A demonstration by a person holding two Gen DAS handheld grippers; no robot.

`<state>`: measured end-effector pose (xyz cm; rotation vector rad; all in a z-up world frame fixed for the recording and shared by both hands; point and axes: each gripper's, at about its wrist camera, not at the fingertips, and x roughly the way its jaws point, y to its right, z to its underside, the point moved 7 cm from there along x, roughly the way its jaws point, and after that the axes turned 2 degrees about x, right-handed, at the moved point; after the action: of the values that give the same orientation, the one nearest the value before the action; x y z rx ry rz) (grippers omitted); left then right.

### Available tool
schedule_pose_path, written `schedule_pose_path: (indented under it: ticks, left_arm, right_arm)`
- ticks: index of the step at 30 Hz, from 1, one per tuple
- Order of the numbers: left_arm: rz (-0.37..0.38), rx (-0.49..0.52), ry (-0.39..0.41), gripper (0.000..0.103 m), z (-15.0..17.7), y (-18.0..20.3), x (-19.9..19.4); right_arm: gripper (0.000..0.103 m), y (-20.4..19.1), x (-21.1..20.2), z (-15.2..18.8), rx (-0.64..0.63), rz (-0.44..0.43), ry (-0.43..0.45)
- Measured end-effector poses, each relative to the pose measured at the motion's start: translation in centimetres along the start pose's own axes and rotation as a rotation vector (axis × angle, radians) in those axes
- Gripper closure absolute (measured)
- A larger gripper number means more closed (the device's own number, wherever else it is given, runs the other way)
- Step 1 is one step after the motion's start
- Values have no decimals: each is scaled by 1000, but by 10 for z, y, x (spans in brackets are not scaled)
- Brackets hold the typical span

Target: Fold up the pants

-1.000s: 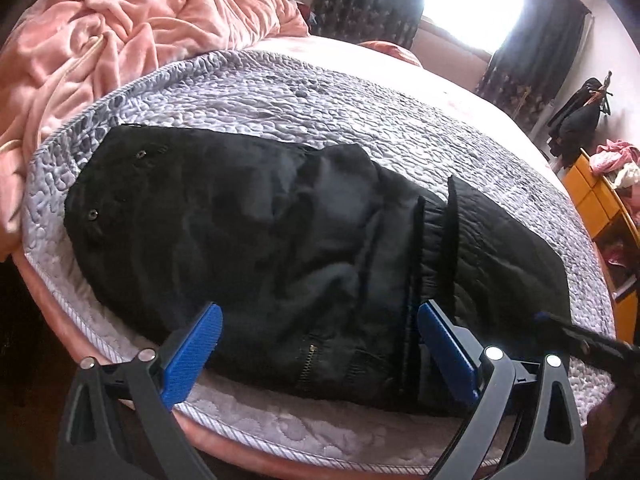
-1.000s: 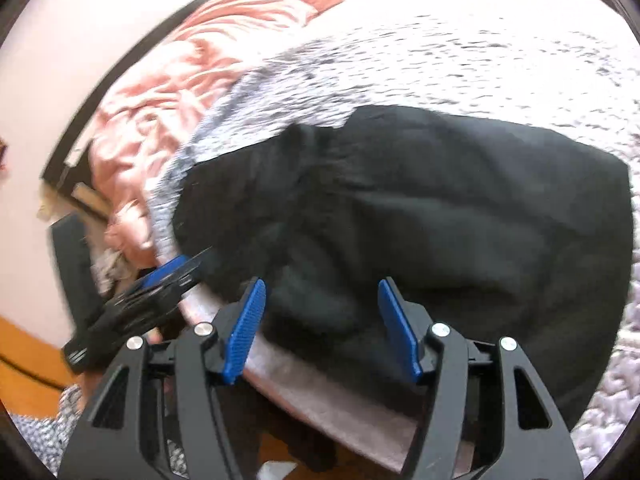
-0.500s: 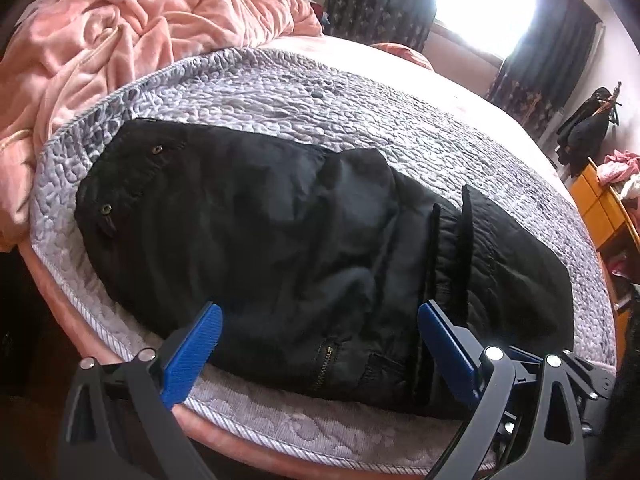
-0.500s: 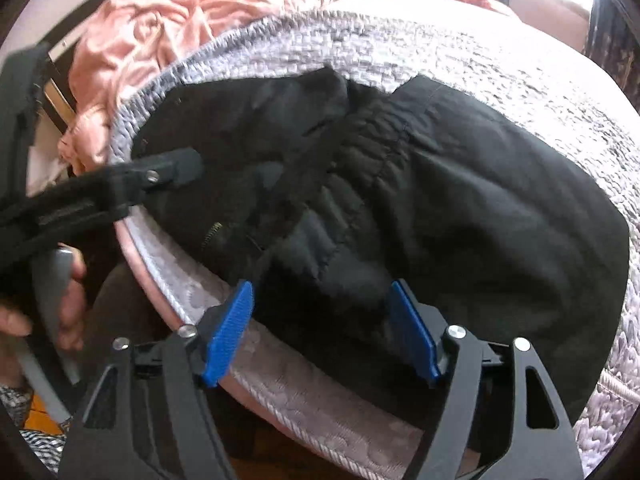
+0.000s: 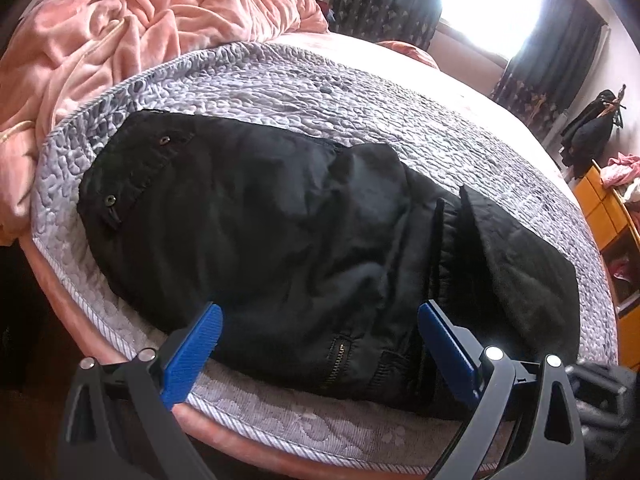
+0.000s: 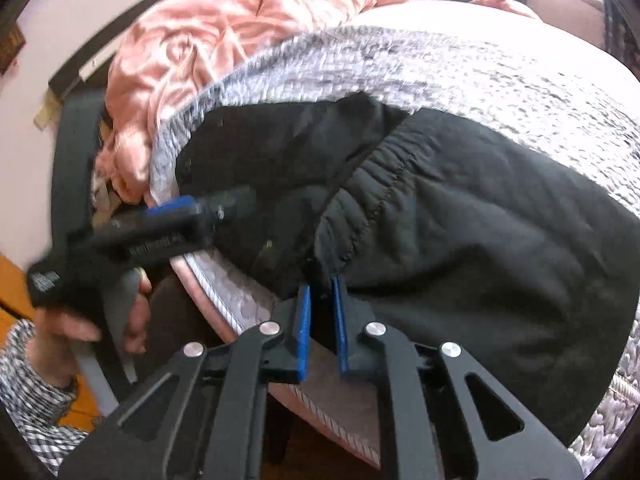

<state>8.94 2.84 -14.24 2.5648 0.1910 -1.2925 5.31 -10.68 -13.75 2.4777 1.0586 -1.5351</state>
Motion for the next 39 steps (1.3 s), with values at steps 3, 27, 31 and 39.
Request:
schedule_pose_path:
  ticks: [3, 27, 31, 39]
  left_arm:
    - [5, 8, -3, 4, 0, 4, 0]
    - [73, 244, -189, 3, 40, 105, 64]
    - [98, 217, -187, 4, 35, 100, 61]
    - [165, 96, -146, 4, 0, 44, 20]
  right_arm:
    - [90, 8, 35, 13, 26, 25, -74]
    - [52, 160, -45, 68, 385, 233, 17]
    - [51, 158, -50, 65, 386, 227, 15]
    - [39, 114, -69, 40, 310, 142, 79]
